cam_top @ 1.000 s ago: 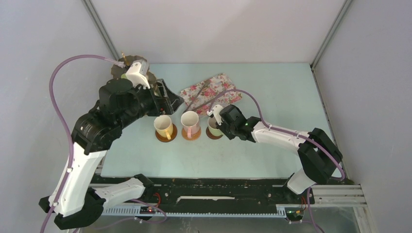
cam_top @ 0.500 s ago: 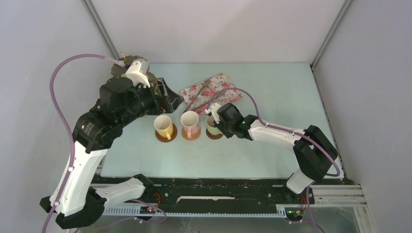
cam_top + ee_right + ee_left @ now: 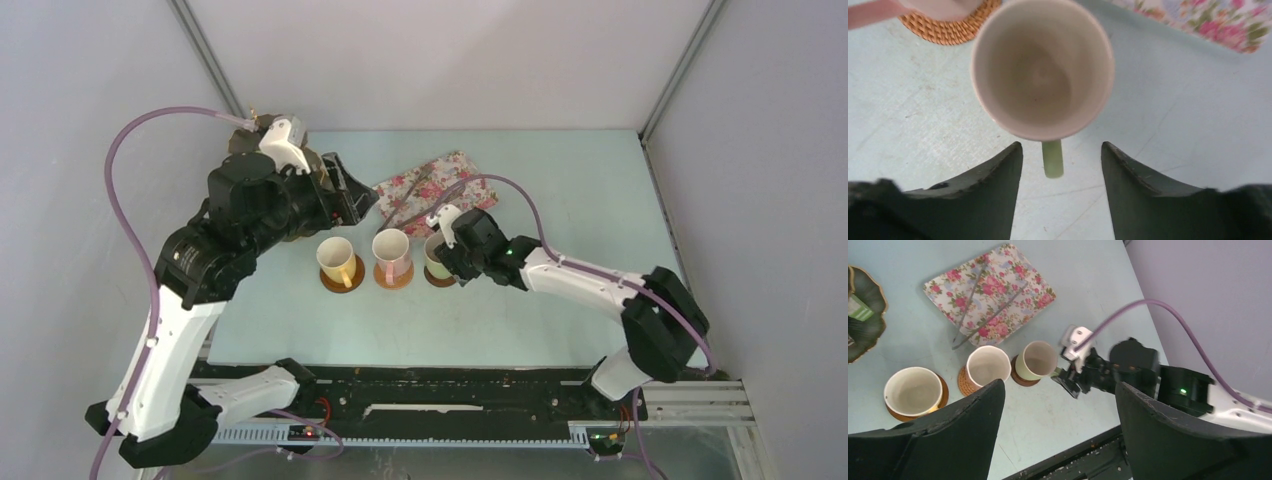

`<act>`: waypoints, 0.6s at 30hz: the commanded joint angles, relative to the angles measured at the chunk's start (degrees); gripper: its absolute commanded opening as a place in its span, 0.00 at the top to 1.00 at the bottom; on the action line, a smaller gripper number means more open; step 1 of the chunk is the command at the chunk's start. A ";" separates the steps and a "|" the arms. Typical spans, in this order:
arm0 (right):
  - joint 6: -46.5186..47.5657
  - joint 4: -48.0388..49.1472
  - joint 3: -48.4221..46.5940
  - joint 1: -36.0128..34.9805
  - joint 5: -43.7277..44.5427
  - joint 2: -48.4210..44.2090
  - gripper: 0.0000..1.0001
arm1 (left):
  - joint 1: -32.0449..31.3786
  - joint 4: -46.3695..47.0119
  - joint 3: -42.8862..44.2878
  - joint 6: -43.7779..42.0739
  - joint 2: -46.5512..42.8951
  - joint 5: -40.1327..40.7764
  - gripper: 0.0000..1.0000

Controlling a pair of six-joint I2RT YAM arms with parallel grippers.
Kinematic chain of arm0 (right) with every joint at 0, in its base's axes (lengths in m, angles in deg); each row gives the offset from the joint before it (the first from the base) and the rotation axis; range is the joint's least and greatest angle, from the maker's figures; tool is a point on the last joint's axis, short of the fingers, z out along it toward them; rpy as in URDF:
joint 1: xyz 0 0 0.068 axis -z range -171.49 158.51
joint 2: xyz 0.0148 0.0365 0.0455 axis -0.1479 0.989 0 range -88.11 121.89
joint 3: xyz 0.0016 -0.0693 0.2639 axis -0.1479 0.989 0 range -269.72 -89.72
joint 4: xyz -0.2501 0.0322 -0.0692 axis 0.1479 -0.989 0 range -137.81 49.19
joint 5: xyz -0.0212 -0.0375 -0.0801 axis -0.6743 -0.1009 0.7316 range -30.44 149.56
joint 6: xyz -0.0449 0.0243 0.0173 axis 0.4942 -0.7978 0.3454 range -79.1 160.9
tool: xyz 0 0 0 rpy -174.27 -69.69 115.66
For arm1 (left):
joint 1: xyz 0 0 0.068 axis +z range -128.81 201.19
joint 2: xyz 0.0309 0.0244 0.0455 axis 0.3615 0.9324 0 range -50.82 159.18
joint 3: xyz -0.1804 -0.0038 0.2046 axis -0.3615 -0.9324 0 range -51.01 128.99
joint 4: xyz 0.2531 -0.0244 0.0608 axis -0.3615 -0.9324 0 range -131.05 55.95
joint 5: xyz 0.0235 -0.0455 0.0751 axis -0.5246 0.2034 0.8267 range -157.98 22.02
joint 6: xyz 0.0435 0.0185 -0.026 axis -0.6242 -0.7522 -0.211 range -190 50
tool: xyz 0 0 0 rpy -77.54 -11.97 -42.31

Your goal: Serve the afternoon tea

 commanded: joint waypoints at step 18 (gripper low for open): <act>-3.62 -15.85 -13.40 -0.26 24.81 -56.84 0.00 | 0.70 20.25 -3.74 -4.86 -15.69 22.19 0.00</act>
